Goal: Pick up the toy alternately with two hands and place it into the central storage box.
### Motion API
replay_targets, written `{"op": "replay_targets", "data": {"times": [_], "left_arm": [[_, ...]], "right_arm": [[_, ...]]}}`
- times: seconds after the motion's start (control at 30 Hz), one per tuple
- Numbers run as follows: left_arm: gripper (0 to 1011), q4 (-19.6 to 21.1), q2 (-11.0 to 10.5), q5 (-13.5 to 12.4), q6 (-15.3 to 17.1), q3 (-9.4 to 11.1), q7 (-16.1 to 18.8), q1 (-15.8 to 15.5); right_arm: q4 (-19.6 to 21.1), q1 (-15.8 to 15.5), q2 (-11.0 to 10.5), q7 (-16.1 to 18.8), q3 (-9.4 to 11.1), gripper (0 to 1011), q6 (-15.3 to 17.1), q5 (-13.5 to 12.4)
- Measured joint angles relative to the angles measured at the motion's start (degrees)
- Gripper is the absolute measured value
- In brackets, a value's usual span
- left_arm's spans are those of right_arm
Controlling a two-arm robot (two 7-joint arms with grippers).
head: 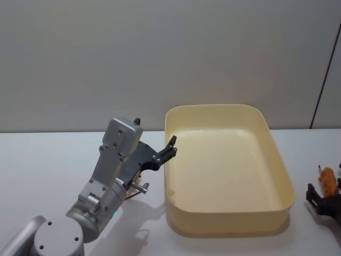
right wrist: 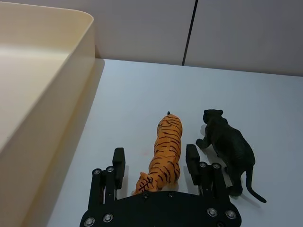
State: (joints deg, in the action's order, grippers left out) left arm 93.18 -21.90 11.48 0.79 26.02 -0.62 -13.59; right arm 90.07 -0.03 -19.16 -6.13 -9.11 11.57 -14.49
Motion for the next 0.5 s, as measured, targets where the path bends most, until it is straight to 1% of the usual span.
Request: {"op": "replay_targets", "data": {"times": [0.07,0.1,0.13,0.17,0.2,0.3,0.37,0.43,0.47,0.5], "left_arm": [[1002,0.0,0.0,0.0,0.0,0.0,0.0,0.0],[1002,0.0,0.0,0.0,0.0,0.0,0.0,0.0],[1002,0.0,0.0,0.0,0.0,0.0,0.0,0.0],[1002,0.0,0.0,0.0,0.0,0.0,0.0,0.0],[1002,0.0,0.0,0.0,0.0,0.0,0.0,0.0],[1002,0.0,0.0,0.0,0.0,0.0,0.0,0.0],[1002,0.0,0.0,0.0,0.0,0.0,0.0,0.0],[1002,0.0,0.0,0.0,0.0,0.0,0.0,0.0],[1002,0.0,0.0,0.0,0.0,0.0,0.0,0.0],[1001,0.0,0.0,0.0,0.0,0.0,0.0,0.0]], "right_arm": [[-0.3,0.2,0.2,-0.1,-0.1,731,0.0,0.1],[-0.4,0.3,0.2,-0.1,-0.1,731,0.1,0.1],[-0.5,0.4,0.3,-0.1,-0.1,664,0.1,0.1],[-0.6,0.4,0.3,-0.1,-0.1,644,0.1,0.2],[-0.7,0.5,0.4,-0.1,-0.1,603,0.1,0.2],[-0.9,0.6,0.5,-0.1,-0.1,545,0.1,0.3],[-0.9,0.6,0.5,-0.1,-0.2,465,0.1,0.4],[-0.9,0.6,0.5,0.0,-0.2,425,0.0,0.5],[-0.9,0.6,0.6,0.1,-0.2,366,-0.3,0.6],[-0.8,0.6,0.6,0.2,-0.2,355,-0.4,0.6]]}}
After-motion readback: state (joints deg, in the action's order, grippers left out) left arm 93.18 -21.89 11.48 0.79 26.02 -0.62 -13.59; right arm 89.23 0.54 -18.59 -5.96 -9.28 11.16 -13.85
